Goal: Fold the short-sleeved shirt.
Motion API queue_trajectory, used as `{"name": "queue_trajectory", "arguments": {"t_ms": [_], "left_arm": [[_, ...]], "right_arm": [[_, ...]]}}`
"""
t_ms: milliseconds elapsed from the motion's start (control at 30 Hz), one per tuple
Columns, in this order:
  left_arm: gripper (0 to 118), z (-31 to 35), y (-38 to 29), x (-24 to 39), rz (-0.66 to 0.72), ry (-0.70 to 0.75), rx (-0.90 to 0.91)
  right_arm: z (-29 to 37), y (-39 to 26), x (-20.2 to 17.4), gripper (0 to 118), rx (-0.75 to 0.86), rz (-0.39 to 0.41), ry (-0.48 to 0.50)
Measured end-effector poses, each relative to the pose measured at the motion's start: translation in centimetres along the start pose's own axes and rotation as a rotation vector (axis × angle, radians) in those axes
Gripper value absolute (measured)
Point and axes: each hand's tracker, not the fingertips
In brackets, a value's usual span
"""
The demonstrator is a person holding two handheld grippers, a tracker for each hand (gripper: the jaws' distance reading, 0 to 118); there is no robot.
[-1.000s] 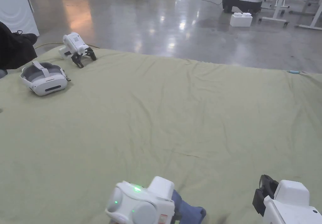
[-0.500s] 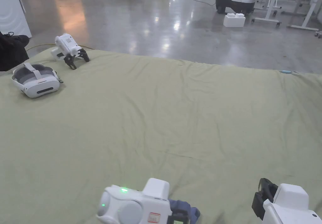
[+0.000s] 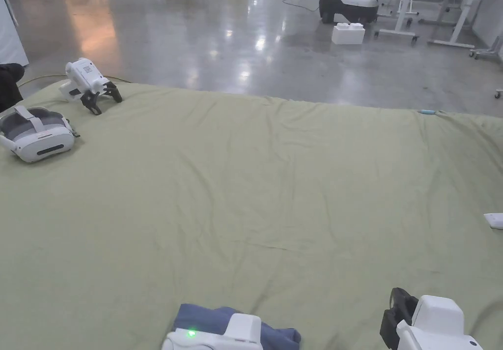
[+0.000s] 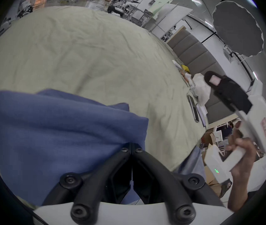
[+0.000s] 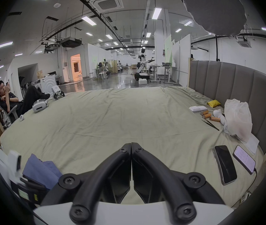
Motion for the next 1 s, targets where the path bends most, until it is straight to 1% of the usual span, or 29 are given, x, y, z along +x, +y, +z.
{"name": "queue_trajectory", "arguments": {"t_ms": [100,233,333,400,433,567,633,733,833,867,933,1000], "left_arm": [[0,-1.1,-1.0,-0.4,0.0,0.005,0.031],[0,0.1,-1.2,-0.3,-0.015,0.003,0.072],[0,2.8,-0.3,0.7,-0.121,0.069,0.171],[0,5.1,0.8,1.3,-0.183,0.101,0.279],[0,6.3,1.5,1.5,-0.218,0.137,0.336],[0,10.9,3.7,2.6,-0.337,0.367,0.646],[0,12.8,4.6,2.6,-0.35,0.456,0.782],[0,15.2,5.6,2.3,-0.355,0.573,0.926],[0,17.0,5.7,1.7,-0.373,0.673,1.029],[0,17.5,5.7,1.5,-0.359,0.7,1.049],[0,18.3,5.4,0.8,-0.34,0.695,1.074],[0,18.9,5.3,0.2,-0.326,0.731,1.073]], "right_arm": [[0.3,-0.2,0.1,0,0.013,-0.003,-0.012],[0.4,0.0,0.0,0,0.018,0.003,-0.01],[0.6,0.4,-0.4,0,0.04,0.011,-0.009],[0.6,1.0,-0.9,0,0.064,0.02,-0.011],[0.5,1.3,-1.1,0,0.082,0.025,-0.013],[0.5,3.2,-2.4,0,0.163,0.03,-0.038],[0.7,4.4,-3.0,0,0.215,0.039,-0.057],[1.2,6.0,-3.6,0,0.298,0.043,-0.086],[2.0,7.5,-4.1,0,0.378,0.051,-0.123],[2.3,7.8,-4.2,0,0.405,0.054,-0.138],[2.7,8.3,-4.3,0,0.424,0.05,-0.151],[2.9,8.6,-4.2,0,0.437,0.046,-0.152]]}}
